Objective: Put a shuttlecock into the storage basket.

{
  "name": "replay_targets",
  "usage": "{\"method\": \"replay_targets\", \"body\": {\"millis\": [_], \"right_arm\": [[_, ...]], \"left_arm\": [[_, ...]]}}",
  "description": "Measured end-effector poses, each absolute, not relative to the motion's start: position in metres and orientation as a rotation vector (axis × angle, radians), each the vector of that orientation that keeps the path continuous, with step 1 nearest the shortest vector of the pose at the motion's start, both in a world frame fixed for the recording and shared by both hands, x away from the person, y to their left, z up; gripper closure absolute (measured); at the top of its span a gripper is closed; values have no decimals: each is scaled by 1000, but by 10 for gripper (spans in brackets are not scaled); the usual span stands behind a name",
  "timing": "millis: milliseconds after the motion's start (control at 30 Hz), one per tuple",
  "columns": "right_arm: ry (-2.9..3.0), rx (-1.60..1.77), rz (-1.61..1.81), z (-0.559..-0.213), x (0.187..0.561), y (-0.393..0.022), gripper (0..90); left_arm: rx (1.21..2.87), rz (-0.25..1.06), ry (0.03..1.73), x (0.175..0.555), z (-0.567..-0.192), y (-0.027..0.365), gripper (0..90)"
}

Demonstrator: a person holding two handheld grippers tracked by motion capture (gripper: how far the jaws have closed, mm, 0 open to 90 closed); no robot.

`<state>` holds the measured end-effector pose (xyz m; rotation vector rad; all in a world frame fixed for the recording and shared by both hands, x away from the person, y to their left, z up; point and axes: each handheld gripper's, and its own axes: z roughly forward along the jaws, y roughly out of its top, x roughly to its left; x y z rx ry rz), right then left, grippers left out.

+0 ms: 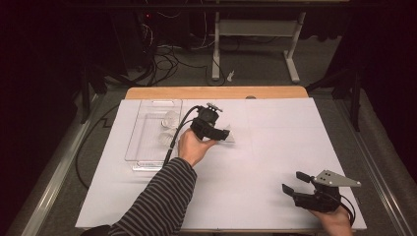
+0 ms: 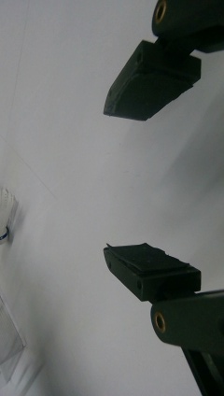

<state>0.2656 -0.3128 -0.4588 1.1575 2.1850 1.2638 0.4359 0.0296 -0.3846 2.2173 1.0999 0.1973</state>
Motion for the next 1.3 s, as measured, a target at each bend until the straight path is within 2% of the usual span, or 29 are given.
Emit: {"method": "replay_targets", "body": {"millis": [1300], "right_arm": [[2192,1157,1267,-459,267,-313,277]], "left_arm": [[2306,200,1190,469,-393,-12,387]]}}
